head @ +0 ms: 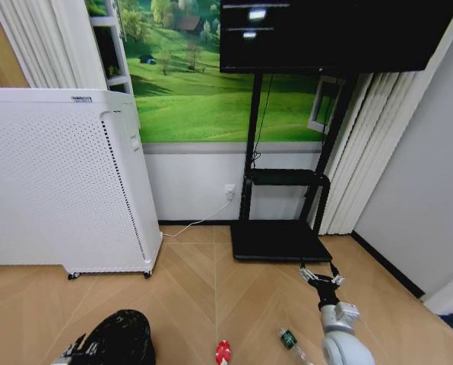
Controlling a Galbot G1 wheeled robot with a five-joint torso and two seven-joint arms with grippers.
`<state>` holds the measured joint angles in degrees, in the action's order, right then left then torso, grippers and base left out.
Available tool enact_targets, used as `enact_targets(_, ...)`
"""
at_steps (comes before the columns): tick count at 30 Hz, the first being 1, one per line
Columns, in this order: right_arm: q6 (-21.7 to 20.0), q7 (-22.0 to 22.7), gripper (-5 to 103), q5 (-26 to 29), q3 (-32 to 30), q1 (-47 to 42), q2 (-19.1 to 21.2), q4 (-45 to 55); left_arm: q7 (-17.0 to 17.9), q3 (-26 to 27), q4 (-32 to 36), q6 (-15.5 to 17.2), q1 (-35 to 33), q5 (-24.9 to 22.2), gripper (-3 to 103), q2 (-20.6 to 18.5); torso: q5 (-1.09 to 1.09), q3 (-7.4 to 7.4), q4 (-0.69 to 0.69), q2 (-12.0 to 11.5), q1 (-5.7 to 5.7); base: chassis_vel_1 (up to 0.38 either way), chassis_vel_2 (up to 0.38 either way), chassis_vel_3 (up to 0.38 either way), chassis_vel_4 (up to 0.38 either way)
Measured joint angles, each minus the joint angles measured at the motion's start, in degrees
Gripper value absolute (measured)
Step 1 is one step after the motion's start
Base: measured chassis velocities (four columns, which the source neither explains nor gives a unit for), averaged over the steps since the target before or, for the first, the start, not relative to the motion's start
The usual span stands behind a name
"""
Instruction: Pick up the trash bin and place the garbage on the floor into it.
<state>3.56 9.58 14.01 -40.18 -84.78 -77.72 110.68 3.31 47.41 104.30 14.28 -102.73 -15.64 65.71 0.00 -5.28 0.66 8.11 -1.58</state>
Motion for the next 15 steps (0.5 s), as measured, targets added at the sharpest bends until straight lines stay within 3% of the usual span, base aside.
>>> enact_targets(5,0.45,-0.04,100,-0.24,-0.08,0.17,0.01,-0.29,0.14,-0.51,-0.75,-0.56,0.87,0.16,12,0.34,0.02,0.0,0.01,0.01,0.0,0.0,0.0,0.0,0.0)
enact_targets(15,0.65,-0.12,100,-0.69,-0.11,-0.1,-0.13,-0.25,0.26,-1.09,-2.17,-1.71,1.63,1.66,9,1.57,0.07,0.01,-0.01,0.02,0.0,0.0,0.0,0.0,0.0)
